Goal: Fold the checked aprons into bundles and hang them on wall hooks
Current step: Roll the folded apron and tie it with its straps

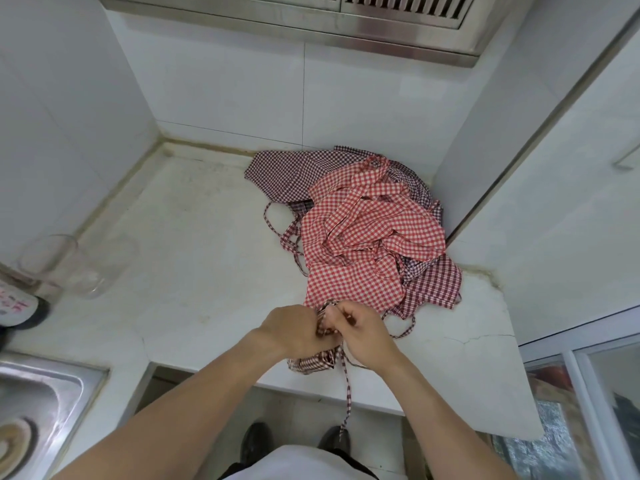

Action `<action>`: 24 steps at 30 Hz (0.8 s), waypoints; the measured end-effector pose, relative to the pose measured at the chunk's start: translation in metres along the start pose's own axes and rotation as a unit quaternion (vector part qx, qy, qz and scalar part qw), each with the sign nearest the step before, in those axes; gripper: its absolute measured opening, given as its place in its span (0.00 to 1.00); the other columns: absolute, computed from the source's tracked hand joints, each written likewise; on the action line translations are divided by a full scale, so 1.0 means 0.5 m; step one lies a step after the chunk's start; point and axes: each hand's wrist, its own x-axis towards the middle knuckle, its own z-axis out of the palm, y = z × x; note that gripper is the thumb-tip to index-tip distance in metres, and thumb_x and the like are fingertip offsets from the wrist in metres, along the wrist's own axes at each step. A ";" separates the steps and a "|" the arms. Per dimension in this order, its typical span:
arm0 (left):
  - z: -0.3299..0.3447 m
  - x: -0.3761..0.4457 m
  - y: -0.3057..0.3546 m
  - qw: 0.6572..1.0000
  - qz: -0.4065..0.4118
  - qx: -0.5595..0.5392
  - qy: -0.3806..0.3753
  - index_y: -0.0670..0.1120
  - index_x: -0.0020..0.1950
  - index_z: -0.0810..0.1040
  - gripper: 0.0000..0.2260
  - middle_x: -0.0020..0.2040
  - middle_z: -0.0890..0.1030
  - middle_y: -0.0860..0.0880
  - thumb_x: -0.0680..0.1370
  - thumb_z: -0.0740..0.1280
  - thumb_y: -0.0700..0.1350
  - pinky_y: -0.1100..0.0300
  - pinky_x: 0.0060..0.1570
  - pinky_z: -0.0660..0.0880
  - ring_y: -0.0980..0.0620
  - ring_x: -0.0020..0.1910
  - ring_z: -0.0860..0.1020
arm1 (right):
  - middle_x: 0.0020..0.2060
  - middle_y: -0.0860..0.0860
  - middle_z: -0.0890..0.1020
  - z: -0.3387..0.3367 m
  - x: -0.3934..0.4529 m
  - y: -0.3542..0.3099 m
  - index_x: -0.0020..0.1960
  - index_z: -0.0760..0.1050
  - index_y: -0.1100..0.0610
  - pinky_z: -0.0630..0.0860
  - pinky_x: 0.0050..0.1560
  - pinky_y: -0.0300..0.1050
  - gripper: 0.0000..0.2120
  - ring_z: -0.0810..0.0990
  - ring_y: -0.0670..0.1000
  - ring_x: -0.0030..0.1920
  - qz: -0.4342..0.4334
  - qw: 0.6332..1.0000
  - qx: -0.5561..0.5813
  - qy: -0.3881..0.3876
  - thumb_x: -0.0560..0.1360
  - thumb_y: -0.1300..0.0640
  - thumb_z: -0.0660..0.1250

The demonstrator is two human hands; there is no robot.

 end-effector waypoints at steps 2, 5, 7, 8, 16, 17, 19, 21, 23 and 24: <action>0.000 0.000 -0.021 0.995 0.002 -0.088 -0.047 0.47 0.35 0.69 0.26 0.30 0.72 0.51 0.78 0.57 0.68 0.59 0.34 0.69 0.53 0.30 0.71 | 0.37 0.47 0.84 0.000 0.007 -0.003 0.40 0.80 0.58 0.78 0.47 0.43 0.15 0.81 0.45 0.40 0.018 0.999 -0.026 -0.015 0.82 0.52 0.63; 0.011 -0.002 -0.058 0.981 0.026 -0.184 -0.061 0.45 0.45 0.75 0.22 0.40 0.77 0.49 0.81 0.57 0.62 0.57 0.43 0.72 0.52 0.39 0.75 | 0.40 0.45 0.84 0.001 0.019 -0.009 0.45 0.81 0.58 0.77 0.50 0.40 0.15 0.81 0.42 0.43 0.048 0.996 -0.040 -0.064 0.83 0.52 0.61; 0.018 -0.006 -0.077 0.975 0.038 -0.219 -0.031 0.43 0.46 0.76 0.18 0.43 0.77 0.49 0.82 0.60 0.57 0.57 0.46 0.73 0.52 0.42 0.75 | 0.43 0.45 0.85 -0.002 0.027 -0.013 0.47 0.82 0.58 0.76 0.53 0.40 0.16 0.82 0.43 0.46 0.057 0.993 -0.051 -0.094 0.83 0.53 0.60; 0.020 -0.009 -0.083 0.967 0.036 -0.252 0.005 0.42 0.45 0.77 0.16 0.43 0.77 0.48 0.82 0.62 0.54 0.57 0.46 0.73 0.52 0.42 0.75 | 0.44 0.47 0.85 -0.004 0.031 -0.014 0.47 0.82 0.58 0.76 0.53 0.41 0.15 0.82 0.44 0.46 0.059 0.992 -0.050 -0.104 0.83 0.53 0.60; 0.053 -0.026 -0.074 0.869 -0.040 -0.485 0.090 0.42 0.40 0.78 0.14 0.37 0.79 0.50 0.82 0.64 0.47 0.71 0.36 0.69 0.61 0.34 0.74 | 0.42 0.53 0.83 -0.009 0.031 -0.013 0.50 0.81 0.61 0.71 0.42 0.41 0.06 0.77 0.45 0.38 0.139 0.980 -0.004 -0.145 0.78 0.62 0.65; 0.058 -0.022 -0.068 0.862 -0.047 -0.498 0.085 0.43 0.40 0.77 0.13 0.35 0.78 0.51 0.82 0.64 0.47 0.71 0.35 0.69 0.61 0.34 0.73 | 0.42 0.52 0.83 -0.010 0.028 -0.016 0.50 0.81 0.60 0.71 0.41 0.38 0.08 0.77 0.43 0.38 0.142 0.979 -0.002 -0.146 0.77 0.66 0.64; 0.068 -0.017 -0.065 0.837 -0.070 -0.538 0.070 0.45 0.39 0.77 0.11 0.34 0.78 0.54 0.81 0.66 0.46 0.70 0.34 0.68 0.61 0.33 0.74 | 0.39 0.52 0.83 -0.010 0.021 -0.015 0.47 0.81 0.60 0.73 0.41 0.37 0.11 0.78 0.43 0.37 0.129 0.982 -0.012 -0.139 0.76 0.70 0.61; 0.074 -0.012 -0.065 0.818 -0.071 -0.568 0.052 0.44 0.41 0.80 0.07 0.35 0.79 0.53 0.79 0.67 0.40 0.66 0.36 0.69 0.58 0.35 0.74 | 0.39 0.52 0.84 -0.009 0.013 -0.005 0.47 0.81 0.60 0.77 0.45 0.40 0.11 0.81 0.47 0.39 0.104 0.987 -0.029 -0.116 0.79 0.67 0.61; 0.080 -0.011 -0.067 0.832 -0.055 -0.549 0.061 0.45 0.44 0.82 0.06 0.40 0.81 0.50 0.77 0.67 0.35 0.63 0.39 0.72 0.56 0.38 0.76 | 0.40 0.49 0.86 -0.007 0.006 0.007 0.51 0.80 0.56 0.80 0.48 0.48 0.08 0.84 0.54 0.42 0.105 0.991 -0.034 -0.078 0.80 0.63 0.63; 0.082 -0.012 -0.065 0.842 -0.047 -0.533 0.074 0.45 0.47 0.81 0.07 0.42 0.82 0.50 0.77 0.67 0.34 0.62 0.40 0.75 0.56 0.38 0.78 | 0.40 0.47 0.86 -0.007 0.002 0.014 0.54 0.78 0.54 0.79 0.48 0.52 0.06 0.83 0.57 0.43 0.113 0.991 -0.035 -0.060 0.80 0.61 0.64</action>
